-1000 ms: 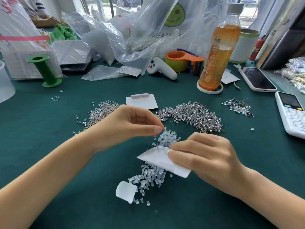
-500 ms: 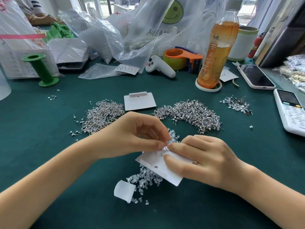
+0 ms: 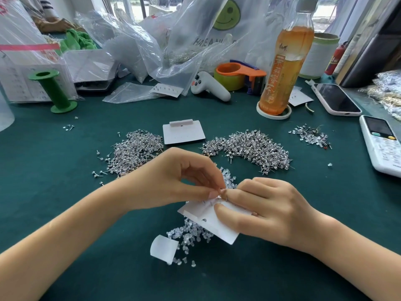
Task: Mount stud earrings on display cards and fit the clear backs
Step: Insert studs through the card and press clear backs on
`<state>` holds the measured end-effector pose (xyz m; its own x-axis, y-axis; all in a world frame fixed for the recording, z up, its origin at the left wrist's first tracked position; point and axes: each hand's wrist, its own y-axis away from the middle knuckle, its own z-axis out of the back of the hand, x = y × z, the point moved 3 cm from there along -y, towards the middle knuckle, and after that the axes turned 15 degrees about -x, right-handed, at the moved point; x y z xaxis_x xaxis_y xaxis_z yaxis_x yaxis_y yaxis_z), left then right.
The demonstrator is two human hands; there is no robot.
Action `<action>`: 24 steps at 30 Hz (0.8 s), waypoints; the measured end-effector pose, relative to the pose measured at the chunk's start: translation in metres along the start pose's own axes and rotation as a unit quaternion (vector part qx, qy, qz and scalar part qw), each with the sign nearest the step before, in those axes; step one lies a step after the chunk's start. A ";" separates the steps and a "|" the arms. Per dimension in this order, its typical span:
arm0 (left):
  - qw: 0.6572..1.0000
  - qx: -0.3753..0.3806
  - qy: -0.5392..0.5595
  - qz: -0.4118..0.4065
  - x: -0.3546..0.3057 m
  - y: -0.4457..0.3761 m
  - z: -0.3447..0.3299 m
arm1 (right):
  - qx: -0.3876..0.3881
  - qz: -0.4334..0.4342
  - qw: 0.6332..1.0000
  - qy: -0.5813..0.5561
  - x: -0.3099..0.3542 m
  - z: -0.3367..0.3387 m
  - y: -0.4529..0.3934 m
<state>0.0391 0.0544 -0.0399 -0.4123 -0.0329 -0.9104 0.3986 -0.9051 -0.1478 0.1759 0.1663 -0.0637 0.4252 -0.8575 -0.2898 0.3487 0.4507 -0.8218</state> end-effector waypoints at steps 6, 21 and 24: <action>1.000 -0.018 0.018 0.009 0.000 0.000 0.003 | -0.005 -0.005 1.000 -0.002 0.000 0.002 -0.001; 1.000 0.015 -0.024 -0.001 -0.001 0.001 0.000 | 0.012 0.018 1.000 0.008 0.003 0.000 0.000; 1.000 -0.001 -0.009 0.002 -0.001 0.001 0.001 | 0.012 0.014 1.000 0.009 0.003 0.000 -0.001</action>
<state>0.0390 0.0534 -0.0393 -0.4260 -0.0436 -0.9037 0.4022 -0.9038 -0.1460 0.1770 0.1634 -0.0635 0.4191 -0.8491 -0.3214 0.3570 0.4796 -0.8016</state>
